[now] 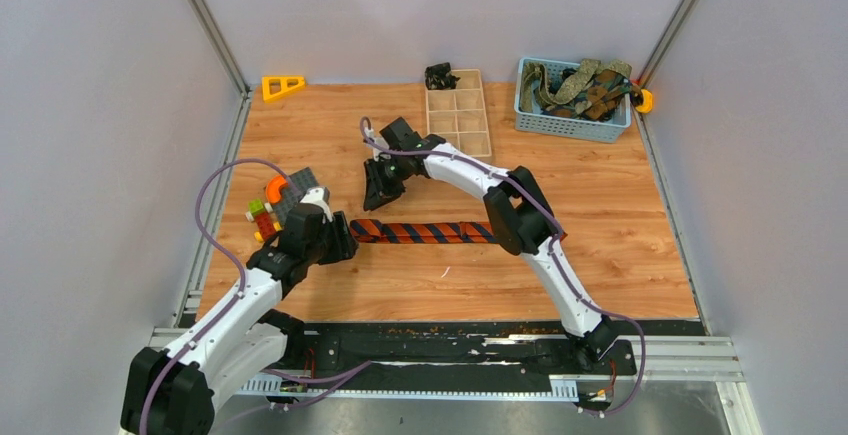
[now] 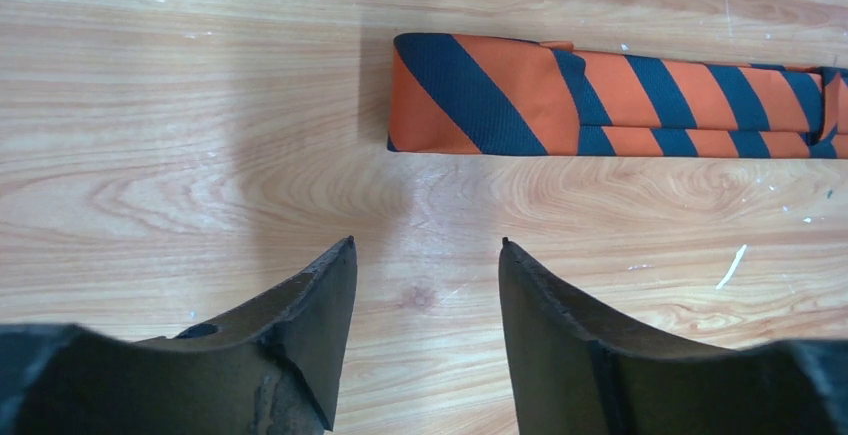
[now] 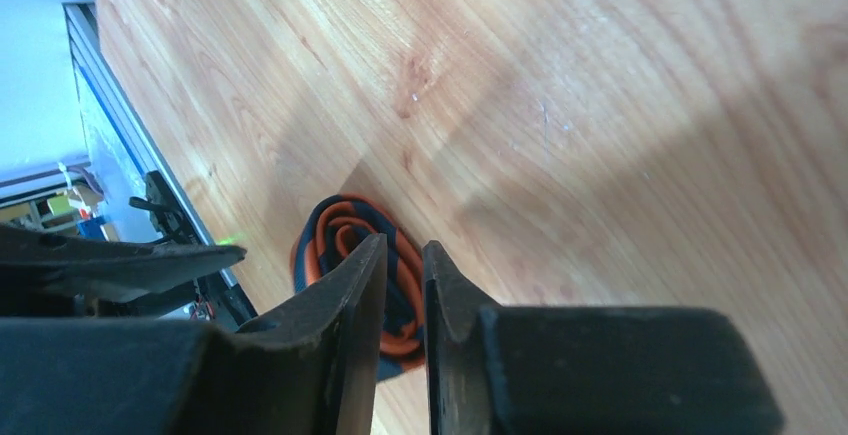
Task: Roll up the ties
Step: Roll the tie at the center of the board.
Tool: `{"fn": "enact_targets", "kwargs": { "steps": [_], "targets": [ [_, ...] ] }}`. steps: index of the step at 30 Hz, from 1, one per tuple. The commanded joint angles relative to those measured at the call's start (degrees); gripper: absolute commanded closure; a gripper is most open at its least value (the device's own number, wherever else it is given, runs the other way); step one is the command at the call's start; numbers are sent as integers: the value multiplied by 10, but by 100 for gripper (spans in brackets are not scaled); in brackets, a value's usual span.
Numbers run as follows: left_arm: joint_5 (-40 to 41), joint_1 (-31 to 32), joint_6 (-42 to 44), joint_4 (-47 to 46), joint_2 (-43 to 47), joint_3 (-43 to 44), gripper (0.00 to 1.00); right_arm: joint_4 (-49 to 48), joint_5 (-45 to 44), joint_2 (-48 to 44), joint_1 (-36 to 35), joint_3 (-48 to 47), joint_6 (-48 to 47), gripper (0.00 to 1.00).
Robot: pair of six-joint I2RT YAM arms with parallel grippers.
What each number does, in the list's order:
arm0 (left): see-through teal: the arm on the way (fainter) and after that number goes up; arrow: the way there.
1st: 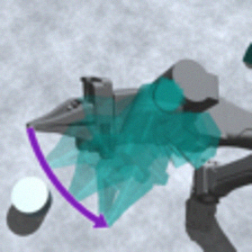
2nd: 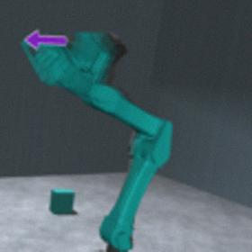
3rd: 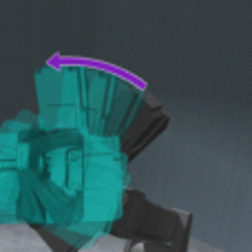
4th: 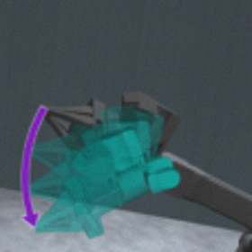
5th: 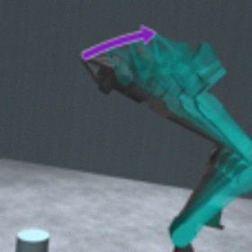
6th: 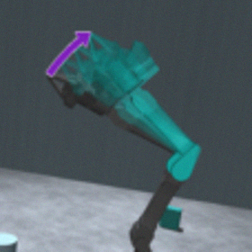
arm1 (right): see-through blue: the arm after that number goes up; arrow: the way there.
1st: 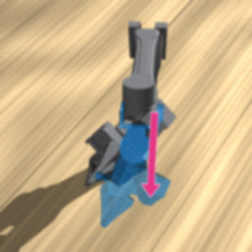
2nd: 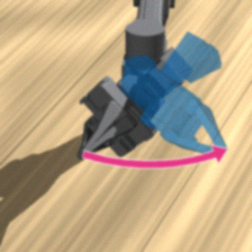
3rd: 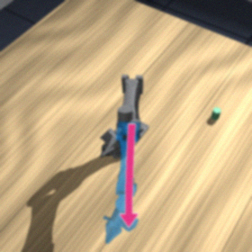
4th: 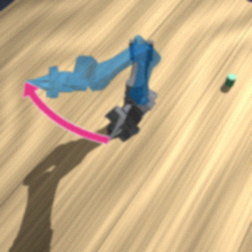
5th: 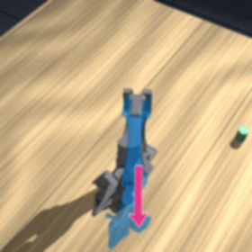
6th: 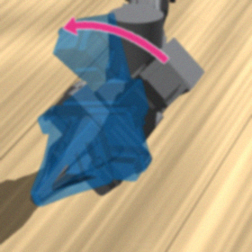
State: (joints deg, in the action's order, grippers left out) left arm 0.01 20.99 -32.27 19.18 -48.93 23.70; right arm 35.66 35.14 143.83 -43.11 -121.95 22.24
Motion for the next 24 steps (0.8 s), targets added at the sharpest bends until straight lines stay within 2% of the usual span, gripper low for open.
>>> {"fn": "enact_targets", "kwargs": {
  "steps": [1,6,12,17,24],
  "targets": [
    [47,1,8,15,11,31,36,-18,-23,-102,9,28,-11,79],
    [57,-12,26,14,-8,58,30,-79,-18,-176,9,130,15,79],
    [16,-47,46,-10,-38,74,30,-158,17,-231,7,235,59,86],
    [-19,-62,53,-44,-64,77,28,-163,40,-216,-4,239,67,94],
    [-51,-80,55,-67,-88,73,28,-155,44,-192,-19,230,66,100]
  ]
}}
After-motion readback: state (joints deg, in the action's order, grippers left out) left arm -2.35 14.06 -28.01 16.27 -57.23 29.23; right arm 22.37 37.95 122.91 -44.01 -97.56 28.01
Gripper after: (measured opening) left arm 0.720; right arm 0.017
